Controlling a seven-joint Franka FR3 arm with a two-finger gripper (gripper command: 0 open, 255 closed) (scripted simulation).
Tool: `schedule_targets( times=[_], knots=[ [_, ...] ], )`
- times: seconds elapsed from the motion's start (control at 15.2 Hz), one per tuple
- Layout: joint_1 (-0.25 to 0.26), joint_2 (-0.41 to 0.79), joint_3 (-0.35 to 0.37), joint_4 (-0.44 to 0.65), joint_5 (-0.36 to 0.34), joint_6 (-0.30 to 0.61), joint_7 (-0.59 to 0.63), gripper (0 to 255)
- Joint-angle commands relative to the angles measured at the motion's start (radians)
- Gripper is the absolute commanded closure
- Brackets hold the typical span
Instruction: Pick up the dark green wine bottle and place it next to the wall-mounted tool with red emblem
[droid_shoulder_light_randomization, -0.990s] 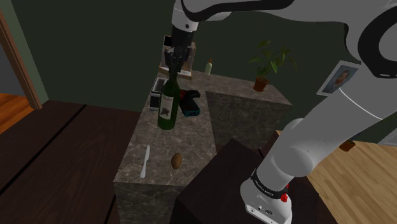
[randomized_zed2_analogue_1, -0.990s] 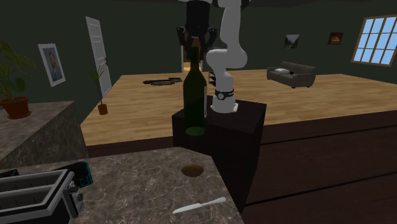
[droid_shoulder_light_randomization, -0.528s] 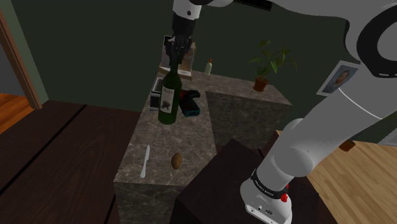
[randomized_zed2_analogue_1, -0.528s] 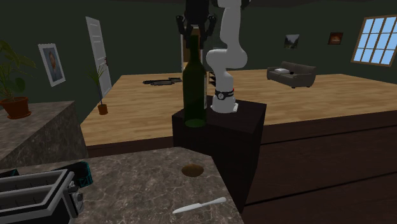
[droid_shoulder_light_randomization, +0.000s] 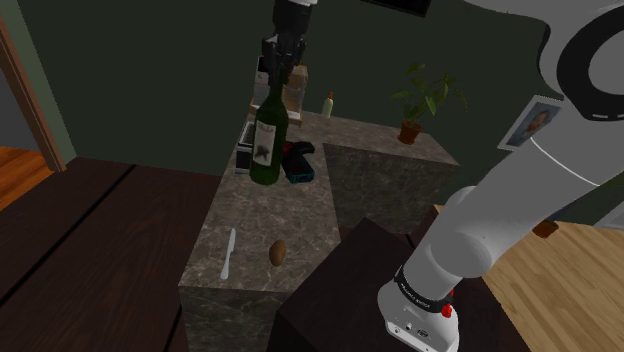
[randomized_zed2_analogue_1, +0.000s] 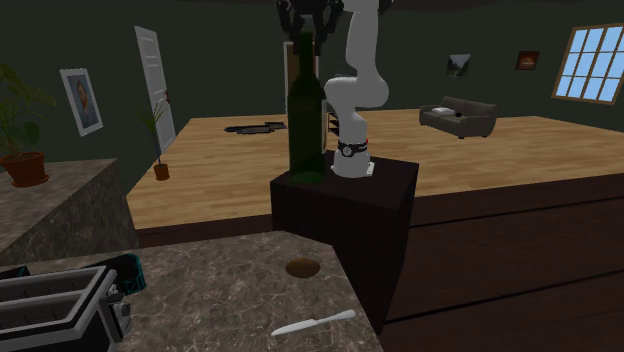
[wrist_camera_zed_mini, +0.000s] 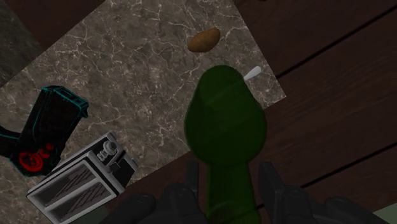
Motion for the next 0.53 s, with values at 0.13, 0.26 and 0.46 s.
schedule_targets(
  times=[0.13,0.26,0.46],
  knots=[
    [-0.024,0.017,-0.038,-0.023,-0.004,0.041,-0.06,255],
    [-0.04,0.032,-0.062,-0.041,-0.005,0.075,-0.099,255],
    [-0.064,0.063,-0.097,-0.059,-0.007,0.125,-0.157,255]
  ],
)
